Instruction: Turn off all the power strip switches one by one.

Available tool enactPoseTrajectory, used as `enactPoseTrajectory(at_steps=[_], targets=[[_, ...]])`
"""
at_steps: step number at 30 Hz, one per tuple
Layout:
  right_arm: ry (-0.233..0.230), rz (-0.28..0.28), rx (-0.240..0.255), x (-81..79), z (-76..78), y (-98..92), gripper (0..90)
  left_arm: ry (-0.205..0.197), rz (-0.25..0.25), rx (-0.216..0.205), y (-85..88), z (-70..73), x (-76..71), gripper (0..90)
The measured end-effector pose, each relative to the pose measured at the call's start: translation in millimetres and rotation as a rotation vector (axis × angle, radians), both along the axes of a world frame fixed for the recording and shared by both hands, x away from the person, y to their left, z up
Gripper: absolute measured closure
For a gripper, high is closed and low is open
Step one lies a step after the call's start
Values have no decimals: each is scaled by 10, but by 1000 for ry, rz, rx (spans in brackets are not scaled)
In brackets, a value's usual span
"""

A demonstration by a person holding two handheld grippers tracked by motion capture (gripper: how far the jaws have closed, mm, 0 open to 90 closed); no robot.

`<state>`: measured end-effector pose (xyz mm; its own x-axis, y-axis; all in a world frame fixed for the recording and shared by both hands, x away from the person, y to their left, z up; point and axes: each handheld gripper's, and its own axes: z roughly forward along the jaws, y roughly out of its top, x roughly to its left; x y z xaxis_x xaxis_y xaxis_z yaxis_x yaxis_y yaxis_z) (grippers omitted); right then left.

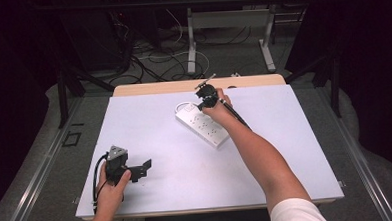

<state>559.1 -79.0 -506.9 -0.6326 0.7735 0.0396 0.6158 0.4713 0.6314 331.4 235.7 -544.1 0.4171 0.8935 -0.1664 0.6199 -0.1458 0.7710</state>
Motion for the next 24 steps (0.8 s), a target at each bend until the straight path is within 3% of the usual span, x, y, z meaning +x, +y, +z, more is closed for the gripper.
enactPoseTrajectory(at_steps=[4,6,7,8,10,15,17,23,24], targets=[[34,-19,-11,7,-25,-27,900,-1,-2,1,-1,2,0,10],[22,0,1,7,-52,-33,900,-2,-1,1,-1,-5,3,11],[42,-10,-31,-5,-35,-39,900,-1,0,1,1,-6,3,11],[52,-13,-24,-13,-42,-36,900,-1,1,0,2,-6,3,11],[33,-2,-14,-10,-63,-42,900,1,-3,0,5,-4,2,11],[59,-1,-40,-33,-71,-67,900,-3,-2,0,-7,-6,3,11],[48,-4,-12,-42,-98,-75,900,-1,-4,4,-6,-3,3,10],[43,-11,-11,-34,-119,-115,900,-1,-4,6,-7,-3,4,11],[63,-22,-10,-45,-109,-109,900,-3,-5,6,-7,-4,4,11]])
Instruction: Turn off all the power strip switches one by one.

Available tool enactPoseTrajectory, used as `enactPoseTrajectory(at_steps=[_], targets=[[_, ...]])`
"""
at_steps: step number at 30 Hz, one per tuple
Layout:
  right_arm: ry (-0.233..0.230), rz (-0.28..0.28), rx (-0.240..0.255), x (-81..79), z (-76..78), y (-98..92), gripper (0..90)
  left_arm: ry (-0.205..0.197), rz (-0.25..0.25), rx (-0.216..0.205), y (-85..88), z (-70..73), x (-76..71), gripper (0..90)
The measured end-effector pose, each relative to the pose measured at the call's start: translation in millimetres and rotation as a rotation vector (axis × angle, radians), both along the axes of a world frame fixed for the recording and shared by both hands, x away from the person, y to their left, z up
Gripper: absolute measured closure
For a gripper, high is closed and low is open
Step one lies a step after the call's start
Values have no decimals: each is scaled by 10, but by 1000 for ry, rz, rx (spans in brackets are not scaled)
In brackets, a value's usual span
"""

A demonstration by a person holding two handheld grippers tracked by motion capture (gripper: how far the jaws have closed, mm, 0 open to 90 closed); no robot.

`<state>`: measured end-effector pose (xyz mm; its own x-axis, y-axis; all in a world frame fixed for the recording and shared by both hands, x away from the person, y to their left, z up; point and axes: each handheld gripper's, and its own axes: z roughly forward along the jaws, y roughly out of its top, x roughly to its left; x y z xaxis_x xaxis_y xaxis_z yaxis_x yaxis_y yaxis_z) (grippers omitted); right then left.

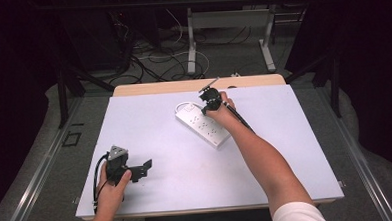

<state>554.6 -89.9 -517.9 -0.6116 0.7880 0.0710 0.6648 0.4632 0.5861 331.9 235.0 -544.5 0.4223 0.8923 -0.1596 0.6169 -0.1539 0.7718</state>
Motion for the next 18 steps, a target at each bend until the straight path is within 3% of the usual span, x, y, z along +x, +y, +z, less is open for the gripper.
enactPoseTrajectory(at_steps=[8,9,11,14,16,18], targets=[[-15,7,15,6,-37,-5,900,2,-2,3,-4,4,-3,11],[-8,15,-10,14,-36,-11,900,5,-4,4,-3,5,-3,11],[-6,6,18,11,-48,-30,900,4,-4,2,-7,4,-2,11],[-14,12,22,12,-51,-45,900,6,-3,2,-8,4,-2,11],[16,-9,6,-8,-29,-37,900,6,-3,1,-7,3,-2,11],[-10,-2,26,-21,-37,-49,900,4,-1,0,-6,0,0,11]])
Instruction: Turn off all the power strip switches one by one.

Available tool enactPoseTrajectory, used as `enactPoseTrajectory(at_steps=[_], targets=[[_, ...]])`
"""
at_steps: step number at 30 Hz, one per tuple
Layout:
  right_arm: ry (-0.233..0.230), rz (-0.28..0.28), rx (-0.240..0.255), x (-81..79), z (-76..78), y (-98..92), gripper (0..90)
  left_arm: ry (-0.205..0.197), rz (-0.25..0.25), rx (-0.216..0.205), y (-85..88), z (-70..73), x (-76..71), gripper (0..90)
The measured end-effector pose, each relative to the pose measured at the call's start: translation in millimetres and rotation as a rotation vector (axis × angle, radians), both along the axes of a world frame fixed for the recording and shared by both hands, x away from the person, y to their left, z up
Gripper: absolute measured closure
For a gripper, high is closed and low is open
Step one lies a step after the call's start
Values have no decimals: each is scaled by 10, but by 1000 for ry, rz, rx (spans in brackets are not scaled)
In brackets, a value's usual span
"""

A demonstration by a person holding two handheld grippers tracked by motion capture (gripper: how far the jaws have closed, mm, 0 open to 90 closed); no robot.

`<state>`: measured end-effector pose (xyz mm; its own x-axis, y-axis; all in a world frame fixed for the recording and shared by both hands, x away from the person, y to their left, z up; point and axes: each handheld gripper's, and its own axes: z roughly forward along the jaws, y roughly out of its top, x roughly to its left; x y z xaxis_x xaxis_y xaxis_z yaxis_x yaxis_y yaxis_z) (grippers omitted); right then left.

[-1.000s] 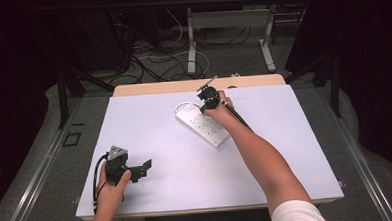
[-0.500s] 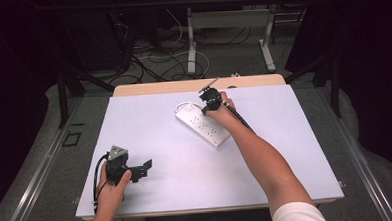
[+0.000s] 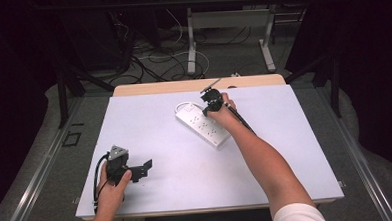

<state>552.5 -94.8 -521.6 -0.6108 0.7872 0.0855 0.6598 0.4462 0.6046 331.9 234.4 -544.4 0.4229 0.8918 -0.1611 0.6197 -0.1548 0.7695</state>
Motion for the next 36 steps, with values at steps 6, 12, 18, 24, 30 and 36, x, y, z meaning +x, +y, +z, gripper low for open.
enactPoseTrajectory(at_steps=[6,12,18,24,30,36], targets=[[27,3,-5,-72,57,-65,900,2,-3,5,-3,-1,-1,11],[11,21,12,-148,41,-114,900,0,2,5,-22,-3,0,11],[33,11,-5,-198,44,-176,900,-2,6,3,-30,-10,5,11],[24,19,0,-212,29,-248,900,-5,-1,9,-34,-13,7,11],[39,18,2,-238,40,-296,900,0,-1,8,-37,-9,8,11],[33,6,21,-251,24,-268,900,-7,0,14,-41,-10,10,11]])
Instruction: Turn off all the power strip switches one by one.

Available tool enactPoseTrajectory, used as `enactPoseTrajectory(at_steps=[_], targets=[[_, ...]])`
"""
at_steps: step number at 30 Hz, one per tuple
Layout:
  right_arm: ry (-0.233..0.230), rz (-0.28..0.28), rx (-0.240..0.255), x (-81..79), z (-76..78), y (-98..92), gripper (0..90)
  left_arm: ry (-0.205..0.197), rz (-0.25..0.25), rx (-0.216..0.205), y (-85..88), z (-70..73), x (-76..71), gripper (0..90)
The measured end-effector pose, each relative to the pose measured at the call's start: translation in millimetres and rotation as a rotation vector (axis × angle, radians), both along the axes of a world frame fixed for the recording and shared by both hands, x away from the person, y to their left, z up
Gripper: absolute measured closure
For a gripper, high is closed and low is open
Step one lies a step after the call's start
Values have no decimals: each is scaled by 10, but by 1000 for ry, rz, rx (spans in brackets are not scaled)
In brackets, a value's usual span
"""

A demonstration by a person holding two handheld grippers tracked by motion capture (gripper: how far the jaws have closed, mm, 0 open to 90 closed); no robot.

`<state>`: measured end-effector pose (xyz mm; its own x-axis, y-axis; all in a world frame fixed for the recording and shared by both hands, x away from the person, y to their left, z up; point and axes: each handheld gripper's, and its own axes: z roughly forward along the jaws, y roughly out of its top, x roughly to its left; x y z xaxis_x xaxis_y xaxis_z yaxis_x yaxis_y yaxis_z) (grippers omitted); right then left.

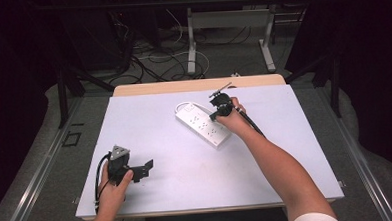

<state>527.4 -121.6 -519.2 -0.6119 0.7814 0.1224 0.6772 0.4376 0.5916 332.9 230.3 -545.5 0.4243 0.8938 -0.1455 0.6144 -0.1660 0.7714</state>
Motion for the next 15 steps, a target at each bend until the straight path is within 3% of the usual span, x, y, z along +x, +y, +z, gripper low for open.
enactPoseTrajectory(at_steps=[8,14,15], targets=[[23,-7,-10,-7,11,-1,900,3,-1,1,3,2,-2,11],[5,8,-3,-8,-23,-26,900,2,1,-1,-7,4,-5,11],[27,-3,-7,-12,-13,-25,900,2,1,-1,-8,4,-5,11]])
